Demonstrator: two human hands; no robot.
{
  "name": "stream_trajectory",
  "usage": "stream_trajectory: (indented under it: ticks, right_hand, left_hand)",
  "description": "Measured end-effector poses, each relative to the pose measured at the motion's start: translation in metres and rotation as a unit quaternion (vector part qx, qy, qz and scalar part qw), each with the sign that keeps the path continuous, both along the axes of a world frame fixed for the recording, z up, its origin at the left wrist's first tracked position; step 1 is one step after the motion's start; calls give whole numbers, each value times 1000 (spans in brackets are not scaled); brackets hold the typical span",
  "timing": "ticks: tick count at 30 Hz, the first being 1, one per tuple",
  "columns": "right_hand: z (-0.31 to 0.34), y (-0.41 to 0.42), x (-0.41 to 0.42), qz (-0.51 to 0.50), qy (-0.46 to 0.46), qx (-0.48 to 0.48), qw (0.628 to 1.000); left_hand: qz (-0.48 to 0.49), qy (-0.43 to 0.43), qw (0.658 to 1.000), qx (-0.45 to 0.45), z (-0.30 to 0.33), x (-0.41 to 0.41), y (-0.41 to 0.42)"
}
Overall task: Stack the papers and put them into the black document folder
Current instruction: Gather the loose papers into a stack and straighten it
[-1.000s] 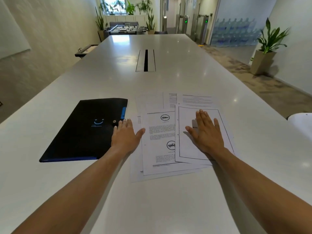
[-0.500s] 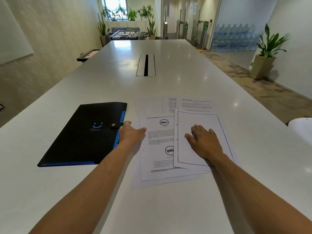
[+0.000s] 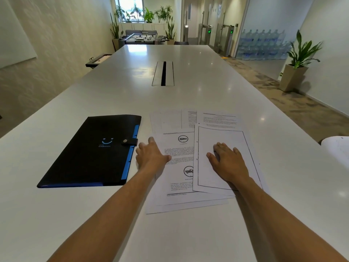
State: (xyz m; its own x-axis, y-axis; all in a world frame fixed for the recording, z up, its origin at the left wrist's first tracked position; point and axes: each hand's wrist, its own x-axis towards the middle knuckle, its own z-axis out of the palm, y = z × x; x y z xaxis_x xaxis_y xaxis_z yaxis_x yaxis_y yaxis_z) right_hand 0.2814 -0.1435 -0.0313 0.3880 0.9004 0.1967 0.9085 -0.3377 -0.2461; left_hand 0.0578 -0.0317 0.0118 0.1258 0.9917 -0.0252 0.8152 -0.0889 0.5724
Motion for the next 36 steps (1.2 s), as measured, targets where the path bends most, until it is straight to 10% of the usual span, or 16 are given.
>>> stream_trajectory:
  ticks: [14, 36]
  right_hand:
    - [-1, 0, 1, -1, 5, -3, 1000]
    - [7, 26, -62, 124, 25, -49, 991]
  left_hand:
    - [50, -339, 933, -112, -2, -7, 6]
    - [-44, -368, 911, -180, -1, -29, 19]
